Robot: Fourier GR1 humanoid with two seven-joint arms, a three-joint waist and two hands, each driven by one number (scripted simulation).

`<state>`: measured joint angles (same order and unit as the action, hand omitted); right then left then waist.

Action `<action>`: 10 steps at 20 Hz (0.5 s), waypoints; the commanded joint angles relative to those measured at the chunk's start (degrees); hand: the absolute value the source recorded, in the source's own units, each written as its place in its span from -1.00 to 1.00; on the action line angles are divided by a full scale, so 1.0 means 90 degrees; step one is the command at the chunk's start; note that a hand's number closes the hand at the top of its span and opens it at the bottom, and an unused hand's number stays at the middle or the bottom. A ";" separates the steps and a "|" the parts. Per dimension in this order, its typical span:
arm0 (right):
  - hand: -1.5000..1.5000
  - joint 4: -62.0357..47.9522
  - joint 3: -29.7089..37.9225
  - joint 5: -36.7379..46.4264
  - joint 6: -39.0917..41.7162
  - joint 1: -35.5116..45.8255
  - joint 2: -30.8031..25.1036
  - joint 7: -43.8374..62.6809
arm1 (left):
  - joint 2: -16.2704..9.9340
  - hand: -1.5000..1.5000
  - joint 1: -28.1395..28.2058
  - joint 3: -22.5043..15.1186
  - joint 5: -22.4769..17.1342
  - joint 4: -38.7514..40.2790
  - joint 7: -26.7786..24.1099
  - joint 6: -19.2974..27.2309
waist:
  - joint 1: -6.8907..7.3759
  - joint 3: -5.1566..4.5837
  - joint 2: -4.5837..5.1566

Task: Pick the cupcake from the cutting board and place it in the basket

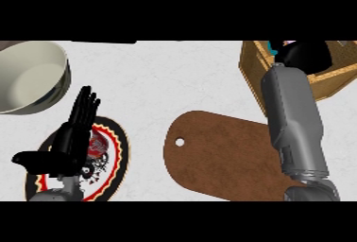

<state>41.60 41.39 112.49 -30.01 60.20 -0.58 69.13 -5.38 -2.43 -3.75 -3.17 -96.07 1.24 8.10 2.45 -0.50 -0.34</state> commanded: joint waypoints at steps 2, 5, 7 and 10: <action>-1.00 -0.0435 -0.0174 -0.0204 -0.0678 -0.0279 0.0061 0.1371 | 0.0127 0.00 0.0167 -0.0103 0.0167 -0.0048 -0.0035 0.0165 | -0.0032 0.0056 0.0063; -1.00 -0.0433 -0.0309 -0.0131 -0.0929 -0.0266 0.0061 0.1425 | 0.0039 0.00 0.0039 -0.0027 0.0107 0.0034 -0.0009 0.0059 | -0.0053 0.0055 0.0069; -1.00 -0.0333 -0.0149 -0.0043 -0.0928 -0.0113 0.0061 0.1400 | -0.0147 0.00 0.0029 0.0187 -0.0202 -0.0129 0.0114 -0.0185 | -0.0032 0.0054 0.0087; -1.00 -0.0195 -0.0523 0.0233 -0.1332 -0.0137 0.0061 0.1426 | -0.0059 0.00 0.0074 0.0196 -0.0139 0.0103 -0.0058 -0.0115 | -0.0059 0.0050 0.0084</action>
<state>40.39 39.03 111.85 -34.94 59.33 -0.54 69.68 -5.22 -1.60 -3.51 -3.18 -96.33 1.21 8.01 2.16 -0.76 -0.69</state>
